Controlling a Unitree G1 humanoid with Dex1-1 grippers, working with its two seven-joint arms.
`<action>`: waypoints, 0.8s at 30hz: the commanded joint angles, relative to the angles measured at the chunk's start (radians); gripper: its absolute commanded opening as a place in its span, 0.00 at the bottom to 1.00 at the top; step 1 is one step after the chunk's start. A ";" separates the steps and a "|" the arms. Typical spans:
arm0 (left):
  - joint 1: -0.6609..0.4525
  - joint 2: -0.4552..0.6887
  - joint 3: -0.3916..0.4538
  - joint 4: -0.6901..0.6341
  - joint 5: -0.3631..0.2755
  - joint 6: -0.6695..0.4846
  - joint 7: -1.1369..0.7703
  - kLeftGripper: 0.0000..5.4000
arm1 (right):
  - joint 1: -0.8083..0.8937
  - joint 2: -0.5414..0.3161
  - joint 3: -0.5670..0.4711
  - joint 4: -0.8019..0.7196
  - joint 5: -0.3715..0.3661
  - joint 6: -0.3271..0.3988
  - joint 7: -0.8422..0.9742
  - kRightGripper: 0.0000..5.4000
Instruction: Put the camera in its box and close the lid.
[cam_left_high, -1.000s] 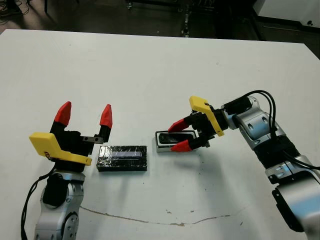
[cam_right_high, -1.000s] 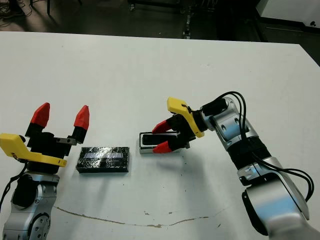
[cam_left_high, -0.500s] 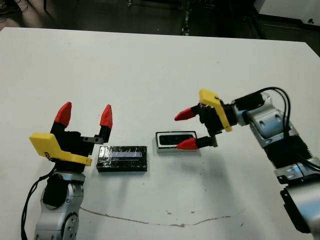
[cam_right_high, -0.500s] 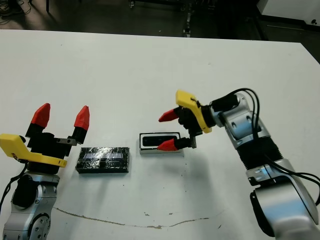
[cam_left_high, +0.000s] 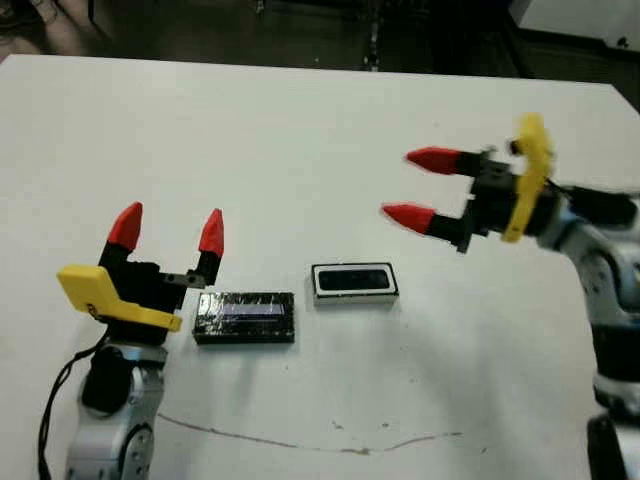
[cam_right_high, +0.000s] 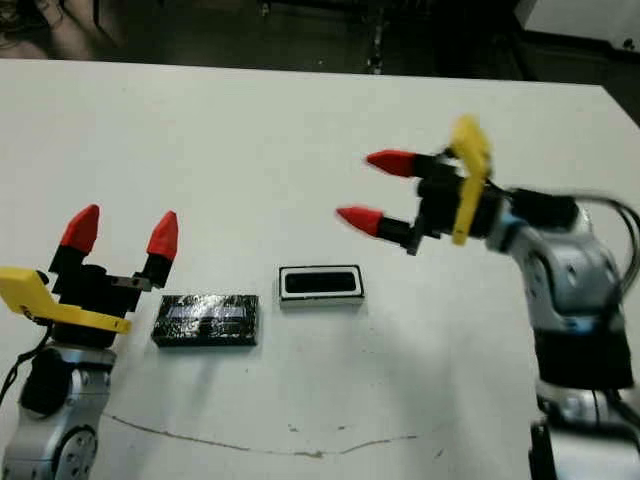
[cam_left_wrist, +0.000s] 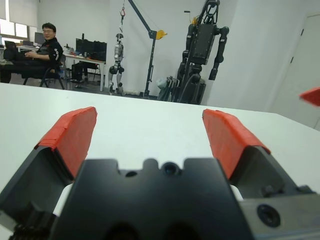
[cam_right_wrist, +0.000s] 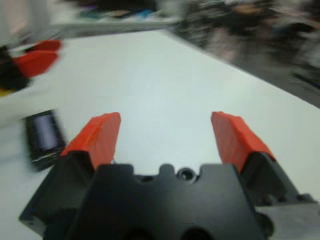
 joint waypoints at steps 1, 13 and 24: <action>-0.004 0.074 0.015 -0.009 0.019 0.024 -0.047 1.00 | 0.170 0.039 -0.082 -0.109 -0.011 -0.082 -0.130 0.77; -0.056 0.306 0.067 -0.055 -0.090 0.156 -0.264 1.00 | 0.581 0.290 -0.138 -0.249 0.017 -0.297 -0.429 0.39; -0.324 0.706 0.052 0.107 -0.174 0.256 -0.777 1.00 | 0.619 0.322 -0.069 -0.232 -0.003 -0.350 -0.506 0.05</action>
